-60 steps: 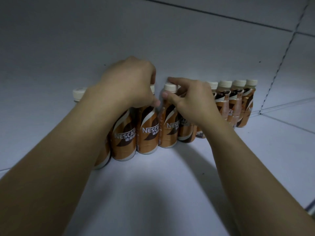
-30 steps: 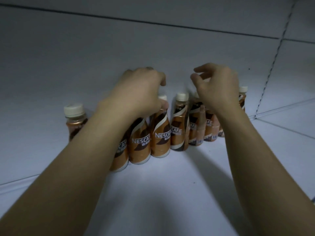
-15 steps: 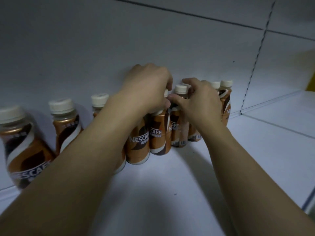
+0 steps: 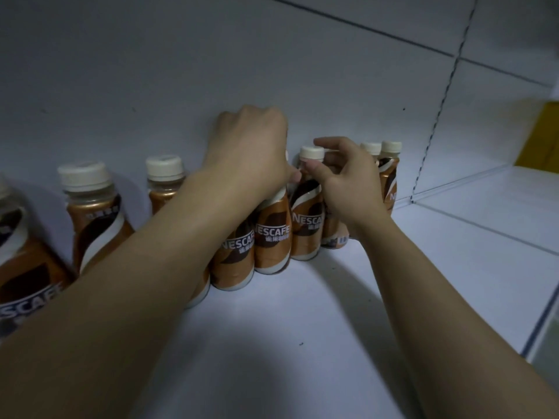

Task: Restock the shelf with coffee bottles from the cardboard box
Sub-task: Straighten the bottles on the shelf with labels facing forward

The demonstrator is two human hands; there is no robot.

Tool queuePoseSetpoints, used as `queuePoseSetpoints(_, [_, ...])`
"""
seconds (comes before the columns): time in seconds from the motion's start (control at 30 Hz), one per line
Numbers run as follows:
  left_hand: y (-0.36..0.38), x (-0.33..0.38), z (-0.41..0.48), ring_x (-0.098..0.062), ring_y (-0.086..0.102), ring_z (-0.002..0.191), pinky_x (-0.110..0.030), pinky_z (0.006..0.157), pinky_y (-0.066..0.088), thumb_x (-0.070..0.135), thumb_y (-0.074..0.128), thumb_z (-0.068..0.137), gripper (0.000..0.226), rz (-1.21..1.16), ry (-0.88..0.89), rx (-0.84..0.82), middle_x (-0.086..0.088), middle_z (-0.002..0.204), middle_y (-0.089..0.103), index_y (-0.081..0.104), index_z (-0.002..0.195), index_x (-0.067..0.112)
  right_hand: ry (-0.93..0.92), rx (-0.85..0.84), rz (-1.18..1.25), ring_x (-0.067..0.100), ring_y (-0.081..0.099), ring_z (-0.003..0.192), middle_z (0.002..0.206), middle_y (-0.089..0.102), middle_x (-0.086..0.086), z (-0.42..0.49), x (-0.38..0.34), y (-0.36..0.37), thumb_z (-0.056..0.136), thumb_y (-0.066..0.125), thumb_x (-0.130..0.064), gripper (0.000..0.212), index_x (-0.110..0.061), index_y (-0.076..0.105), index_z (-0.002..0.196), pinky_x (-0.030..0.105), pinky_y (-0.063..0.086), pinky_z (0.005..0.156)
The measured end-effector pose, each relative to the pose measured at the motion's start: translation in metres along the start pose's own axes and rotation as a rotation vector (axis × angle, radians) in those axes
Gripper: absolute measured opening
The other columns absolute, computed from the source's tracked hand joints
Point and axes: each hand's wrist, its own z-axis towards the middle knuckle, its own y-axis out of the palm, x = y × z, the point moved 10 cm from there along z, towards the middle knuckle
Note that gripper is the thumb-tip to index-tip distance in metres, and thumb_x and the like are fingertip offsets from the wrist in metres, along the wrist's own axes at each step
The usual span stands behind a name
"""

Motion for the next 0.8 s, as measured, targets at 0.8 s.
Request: queuePoseSetpoints(0.8, [-0.002,-0.004,0.004,-0.026,0.054,0.073,-0.034,0.067,0.028,0.045,0.075,0.067,0.034,0.224,0.016,0.067,-0.001,0.067,0.05,0.049,0.07,0.023,-0.062,0.038,-0.379,0.007,0.06,0.085,0.097,0.069,-0.008,-0.003,-0.003,-0.006,0.08,0.07,-0.048,0.05,-0.025,0.062,0.123,0.025,0.045,0.068])
